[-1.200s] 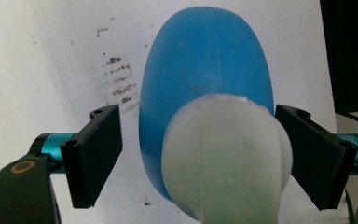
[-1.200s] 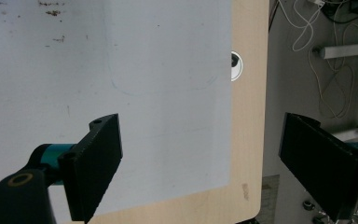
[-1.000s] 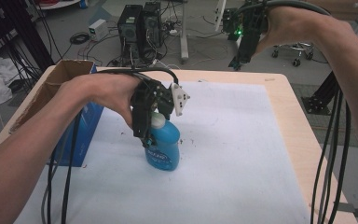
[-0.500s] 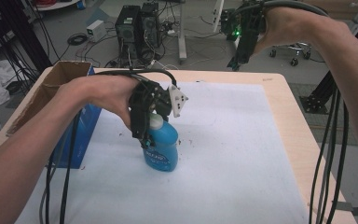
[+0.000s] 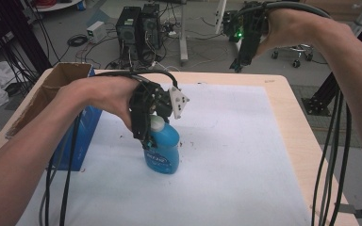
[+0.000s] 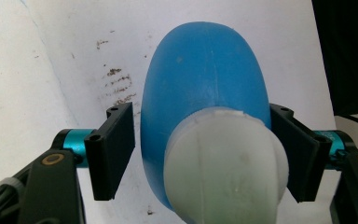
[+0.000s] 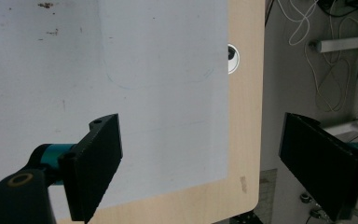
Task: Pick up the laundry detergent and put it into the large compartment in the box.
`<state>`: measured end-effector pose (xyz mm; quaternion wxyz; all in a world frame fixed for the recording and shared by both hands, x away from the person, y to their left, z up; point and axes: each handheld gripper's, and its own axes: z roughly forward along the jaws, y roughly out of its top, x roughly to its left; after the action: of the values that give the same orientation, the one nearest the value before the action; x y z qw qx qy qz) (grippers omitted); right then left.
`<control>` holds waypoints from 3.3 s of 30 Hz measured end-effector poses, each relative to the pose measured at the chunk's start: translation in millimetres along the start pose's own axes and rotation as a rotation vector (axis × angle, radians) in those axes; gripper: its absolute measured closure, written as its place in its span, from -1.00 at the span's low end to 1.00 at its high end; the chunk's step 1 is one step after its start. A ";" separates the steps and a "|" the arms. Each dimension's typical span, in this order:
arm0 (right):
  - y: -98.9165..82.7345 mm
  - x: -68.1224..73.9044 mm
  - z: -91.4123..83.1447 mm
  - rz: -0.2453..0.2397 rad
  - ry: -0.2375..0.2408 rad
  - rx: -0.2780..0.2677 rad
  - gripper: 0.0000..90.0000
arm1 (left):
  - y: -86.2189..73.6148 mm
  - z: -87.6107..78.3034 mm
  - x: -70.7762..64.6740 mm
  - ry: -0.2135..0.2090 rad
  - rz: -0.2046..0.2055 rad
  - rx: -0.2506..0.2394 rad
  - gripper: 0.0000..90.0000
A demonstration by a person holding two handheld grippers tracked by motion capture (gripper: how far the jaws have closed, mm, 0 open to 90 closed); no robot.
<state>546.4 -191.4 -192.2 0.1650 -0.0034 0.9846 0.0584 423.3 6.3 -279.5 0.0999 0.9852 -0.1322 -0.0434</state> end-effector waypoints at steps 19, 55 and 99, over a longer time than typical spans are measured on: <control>-0.4 1.5 -1.3 -0.001 -0.005 0.009 -0.72 | 2.0 -1.7 -2.4 0.010 0.008 -0.002 -0.20; -5.7 4.1 -1.8 0.009 -0.011 0.005 -0.72 | 7.5 -30.3 3.5 0.020 -0.077 -0.007 -0.15; -8.0 7.9 -6.4 0.001 -0.019 -0.012 -0.72 | -30.0 -184.9 -16.0 0.136 -0.314 -0.050 -0.15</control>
<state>537.0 -200.0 -189.7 0.1743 -0.0035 0.9826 0.0642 436.1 73.2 -104.3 0.1248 0.9917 0.0315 0.0051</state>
